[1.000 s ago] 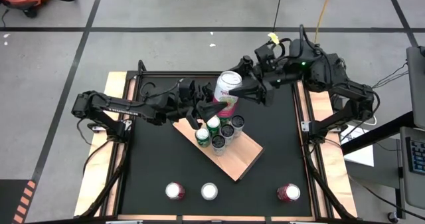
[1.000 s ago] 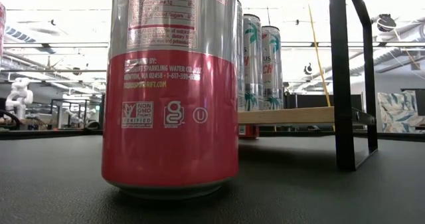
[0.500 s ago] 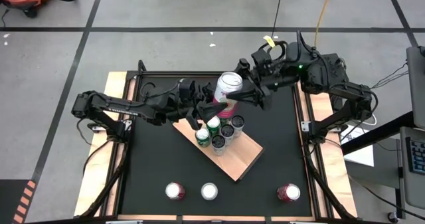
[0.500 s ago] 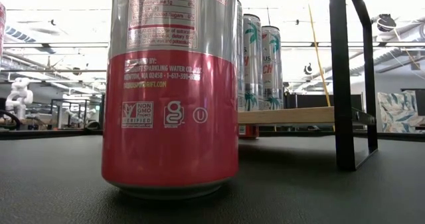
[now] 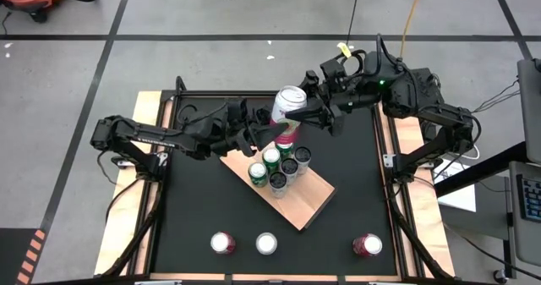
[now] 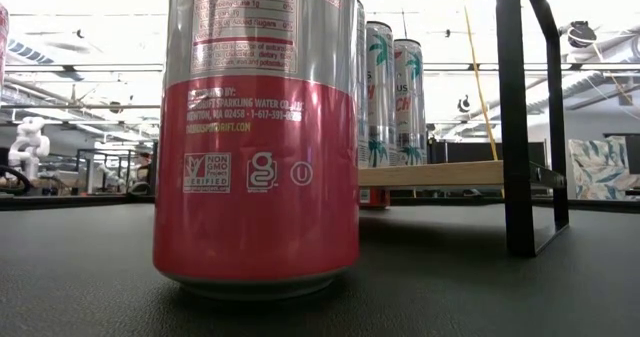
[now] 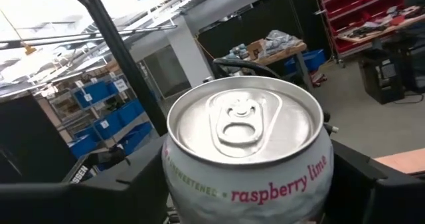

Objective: Place canned beverage on shelf
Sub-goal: Put the top right white and pink soda can on the shelf

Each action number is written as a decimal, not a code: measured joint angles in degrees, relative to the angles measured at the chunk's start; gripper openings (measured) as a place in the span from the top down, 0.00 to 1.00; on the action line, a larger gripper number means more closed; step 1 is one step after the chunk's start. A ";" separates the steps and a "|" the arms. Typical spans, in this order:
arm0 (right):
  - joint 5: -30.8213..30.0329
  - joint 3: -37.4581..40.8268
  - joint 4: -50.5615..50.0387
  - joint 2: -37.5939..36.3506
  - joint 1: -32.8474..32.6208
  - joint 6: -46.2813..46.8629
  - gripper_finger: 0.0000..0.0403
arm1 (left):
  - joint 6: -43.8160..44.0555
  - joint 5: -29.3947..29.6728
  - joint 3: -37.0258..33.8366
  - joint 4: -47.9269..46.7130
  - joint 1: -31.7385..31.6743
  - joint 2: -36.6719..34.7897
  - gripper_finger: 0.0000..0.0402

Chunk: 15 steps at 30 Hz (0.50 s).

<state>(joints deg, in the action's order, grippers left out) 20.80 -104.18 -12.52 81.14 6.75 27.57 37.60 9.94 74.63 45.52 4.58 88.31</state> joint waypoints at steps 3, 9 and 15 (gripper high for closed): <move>-0.01 0.00 0.03 -0.10 0.08 0.07 0.32 | -0.89 0.53 0.00 0.07 -0.04 -0.31 0.02; -0.35 -2.20 -4.18 -0.13 0.36 -0.23 0.33 | -8.16 4.24 0.00 -1.56 -0.15 -3.82 0.02; -7.79 -4.64 -9.33 -0.26 0.41 -2.40 0.33 | -11.39 11.06 0.00 -14.32 -0.06 -9.51 0.02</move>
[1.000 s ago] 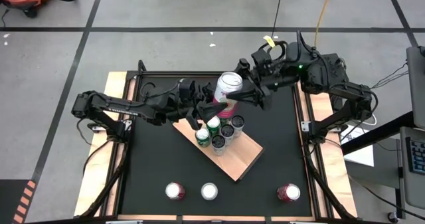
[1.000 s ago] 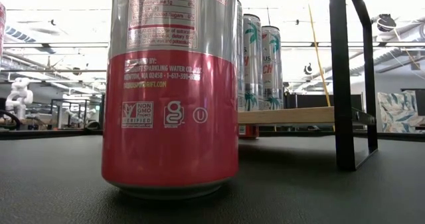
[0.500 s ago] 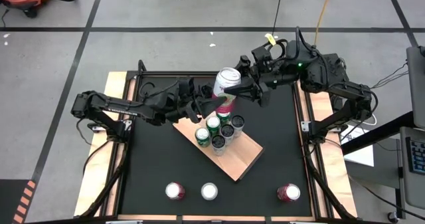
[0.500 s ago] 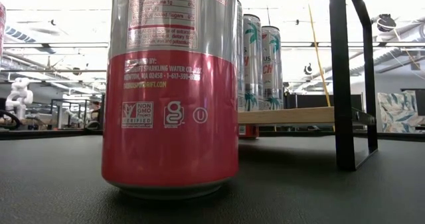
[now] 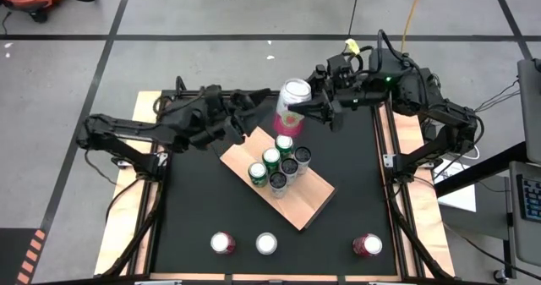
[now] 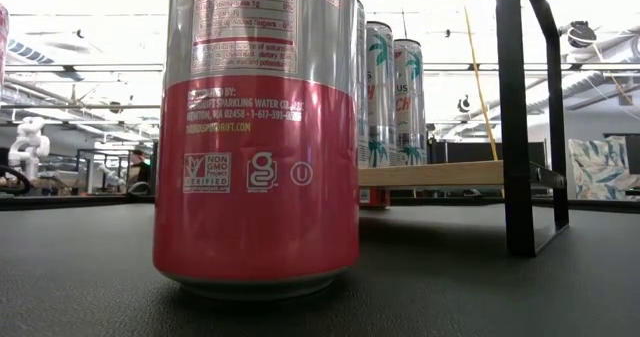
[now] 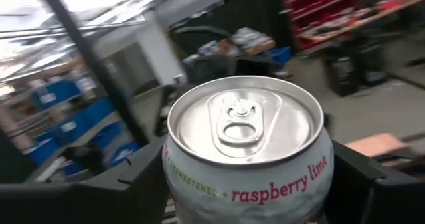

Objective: Place canned beverage on shelf
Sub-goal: Put the top right white and pink soda can on the shelf

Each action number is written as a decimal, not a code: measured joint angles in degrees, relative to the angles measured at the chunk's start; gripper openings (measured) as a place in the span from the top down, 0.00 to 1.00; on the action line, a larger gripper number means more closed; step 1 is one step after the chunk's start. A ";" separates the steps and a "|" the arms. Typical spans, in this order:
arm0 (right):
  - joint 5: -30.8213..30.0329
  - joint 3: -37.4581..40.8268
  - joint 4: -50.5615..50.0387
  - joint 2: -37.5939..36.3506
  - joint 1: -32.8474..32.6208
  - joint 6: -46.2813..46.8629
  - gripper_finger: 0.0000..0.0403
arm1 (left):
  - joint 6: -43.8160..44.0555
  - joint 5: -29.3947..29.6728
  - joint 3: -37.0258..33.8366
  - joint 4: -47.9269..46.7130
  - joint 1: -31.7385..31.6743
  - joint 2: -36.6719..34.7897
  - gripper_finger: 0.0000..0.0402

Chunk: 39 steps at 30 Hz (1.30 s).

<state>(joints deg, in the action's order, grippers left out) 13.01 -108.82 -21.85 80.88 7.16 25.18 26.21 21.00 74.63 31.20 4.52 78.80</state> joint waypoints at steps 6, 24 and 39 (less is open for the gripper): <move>-8.42 -0.12 -0.32 0.00 0.02 0.74 0.33 | -3.66 4.11 0.00 -8.65 0.29 -2.57 0.02; -19.77 -0.21 -4.70 4.58 -0.98 5.49 0.33 | -3.23 10.41 13.13 -31.12 -1.65 -3.05 0.02; -18.99 -0.19 -7.97 6.19 -1.14 1.15 0.32 | -3.76 -8.68 26.18 -62.32 -5.68 -3.33 0.02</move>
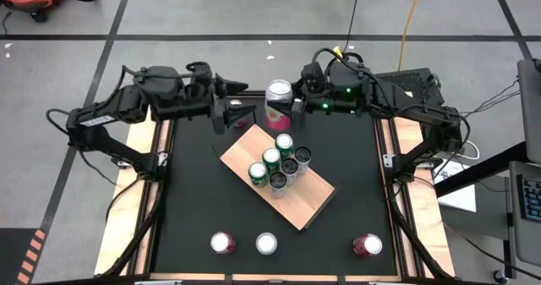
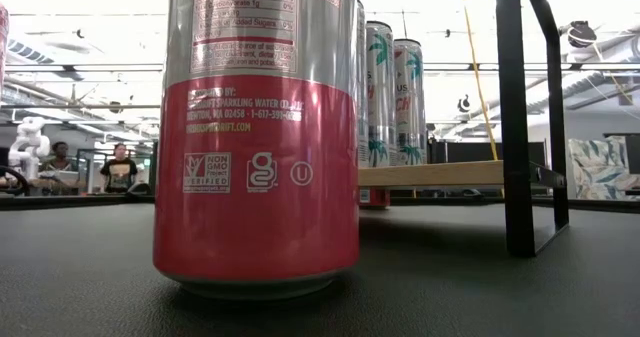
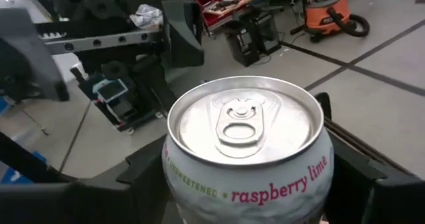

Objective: Place canned beverage on shelf
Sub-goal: Put the top right white and pink soda can on the shelf

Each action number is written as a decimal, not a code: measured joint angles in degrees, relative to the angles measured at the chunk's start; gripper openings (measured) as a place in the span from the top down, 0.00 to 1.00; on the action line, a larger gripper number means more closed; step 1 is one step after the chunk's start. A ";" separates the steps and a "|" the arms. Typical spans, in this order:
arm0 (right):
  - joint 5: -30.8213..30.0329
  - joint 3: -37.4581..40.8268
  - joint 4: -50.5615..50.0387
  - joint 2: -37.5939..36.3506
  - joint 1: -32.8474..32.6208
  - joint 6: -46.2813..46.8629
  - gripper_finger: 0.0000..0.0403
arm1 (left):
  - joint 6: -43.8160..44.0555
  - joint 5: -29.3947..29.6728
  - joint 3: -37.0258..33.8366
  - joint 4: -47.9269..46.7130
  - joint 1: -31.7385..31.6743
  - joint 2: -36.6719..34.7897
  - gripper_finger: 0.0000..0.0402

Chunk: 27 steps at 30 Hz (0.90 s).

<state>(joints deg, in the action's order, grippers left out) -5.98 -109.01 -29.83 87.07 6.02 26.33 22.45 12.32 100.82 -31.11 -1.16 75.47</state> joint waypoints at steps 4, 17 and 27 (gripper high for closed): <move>-0.78 0.00 -1.38 0.00 0.02 -2.85 0.32 | -11.97 0.25 0.00 1.64 0.05 -0.22 0.02; -1.79 0.00 -3.91 -0.02 0.02 -5.52 0.32 | -1.82 -5.74 -0.02 0.39 -2.50 -0.18 0.02; -1.77 0.00 -4.04 -0.02 -0.42 -3.89 0.32 | -0.64 -9.65 -0.02 -1.53 -7.00 -0.18 0.02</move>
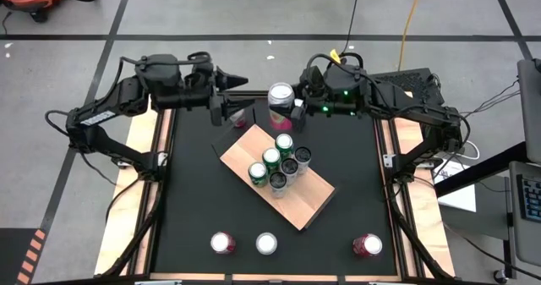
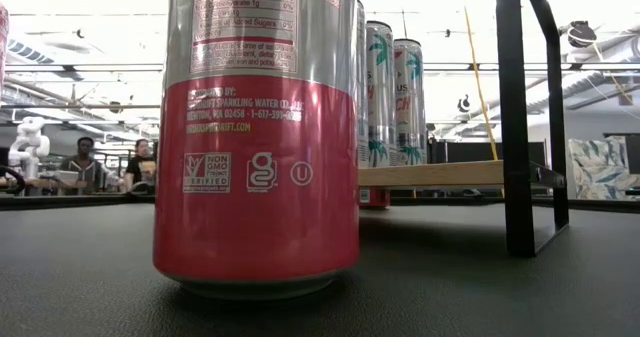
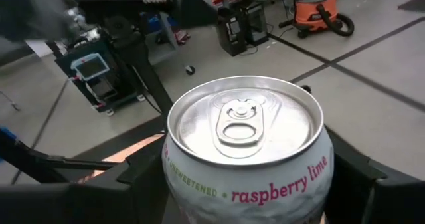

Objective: Place canned beverage on shelf
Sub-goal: Put the top right white and pink soda can on the shelf

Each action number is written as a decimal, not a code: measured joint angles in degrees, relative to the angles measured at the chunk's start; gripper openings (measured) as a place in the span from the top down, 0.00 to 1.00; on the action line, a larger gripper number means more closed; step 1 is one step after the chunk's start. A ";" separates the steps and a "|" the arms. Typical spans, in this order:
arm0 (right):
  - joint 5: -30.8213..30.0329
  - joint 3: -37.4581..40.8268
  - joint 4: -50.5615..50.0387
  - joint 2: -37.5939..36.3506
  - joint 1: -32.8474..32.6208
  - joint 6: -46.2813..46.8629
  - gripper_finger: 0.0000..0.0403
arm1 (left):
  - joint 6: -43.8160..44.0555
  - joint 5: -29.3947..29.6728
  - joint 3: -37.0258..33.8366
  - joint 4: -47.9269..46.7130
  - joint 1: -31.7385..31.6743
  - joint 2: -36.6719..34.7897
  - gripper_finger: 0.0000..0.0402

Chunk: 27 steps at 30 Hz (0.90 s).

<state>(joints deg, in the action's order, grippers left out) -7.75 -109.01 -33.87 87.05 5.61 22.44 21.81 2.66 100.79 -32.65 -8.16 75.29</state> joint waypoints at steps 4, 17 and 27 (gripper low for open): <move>-0.26 0.00 -0.04 0.00 -0.06 3.97 0.32 | -0.38 -2.14 0.00 -6.99 -0.88 0.02 0.02; -6.03 0.00 5.57 0.01 -0.65 8.40 0.32 | 0.14 -3.07 -1.01 -11.76 0.74 3.08 0.02; -10.11 0.00 6.27 0.58 -0.63 10.81 0.32 | -0.20 1.79 -1.06 -5.33 3.11 7.88 0.00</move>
<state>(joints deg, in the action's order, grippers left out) -17.86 -109.01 -27.59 87.63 4.97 33.25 21.61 4.46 99.73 -37.98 -5.05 83.17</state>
